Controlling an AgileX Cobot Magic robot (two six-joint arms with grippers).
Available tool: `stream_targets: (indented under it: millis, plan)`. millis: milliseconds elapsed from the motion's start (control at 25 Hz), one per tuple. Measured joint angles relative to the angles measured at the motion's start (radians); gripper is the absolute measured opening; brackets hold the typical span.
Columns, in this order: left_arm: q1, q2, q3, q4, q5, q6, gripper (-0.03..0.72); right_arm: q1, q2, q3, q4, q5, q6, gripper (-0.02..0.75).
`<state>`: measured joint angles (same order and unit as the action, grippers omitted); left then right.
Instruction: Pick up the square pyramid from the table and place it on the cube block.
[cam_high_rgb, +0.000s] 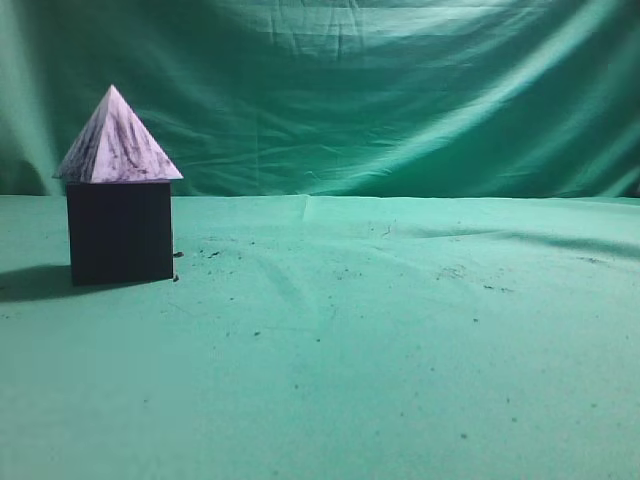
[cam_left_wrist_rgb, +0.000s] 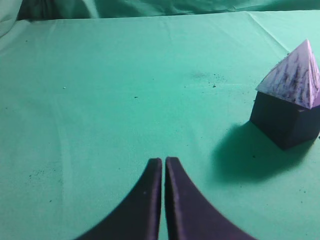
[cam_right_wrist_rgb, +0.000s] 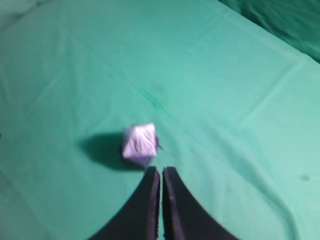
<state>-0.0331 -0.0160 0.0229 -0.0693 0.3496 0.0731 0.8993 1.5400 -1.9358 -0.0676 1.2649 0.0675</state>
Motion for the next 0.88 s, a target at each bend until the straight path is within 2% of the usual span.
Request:
stream_targets:
  millis: [200, 560, 720, 880]
  plan:
    - [0.0, 0.0, 0.0, 0.0, 0.0, 0.0, 0.0, 0.0, -0.254, 0.326, -0.013, -0.01, 0.002, 0.0]
    - [0.0, 0.0, 0.0, 0.0, 0.0, 0.0, 0.0, 0.0, -0.748, 0.801, 0.043, -0.262, 0.002, 0.0]
    - [0.0, 0.0, 0.0, 0.0, 0.0, 0.0, 0.0, 0.0, -0.931, 0.897, 0.045, -0.145, 0.004, 0.0]
    - [0.0, 0.0, 0.0, 0.0, 0.0, 0.0, 0.0, 0.0, -1.045, 0.912, 0.045, -0.023, 0.021, 0.0]
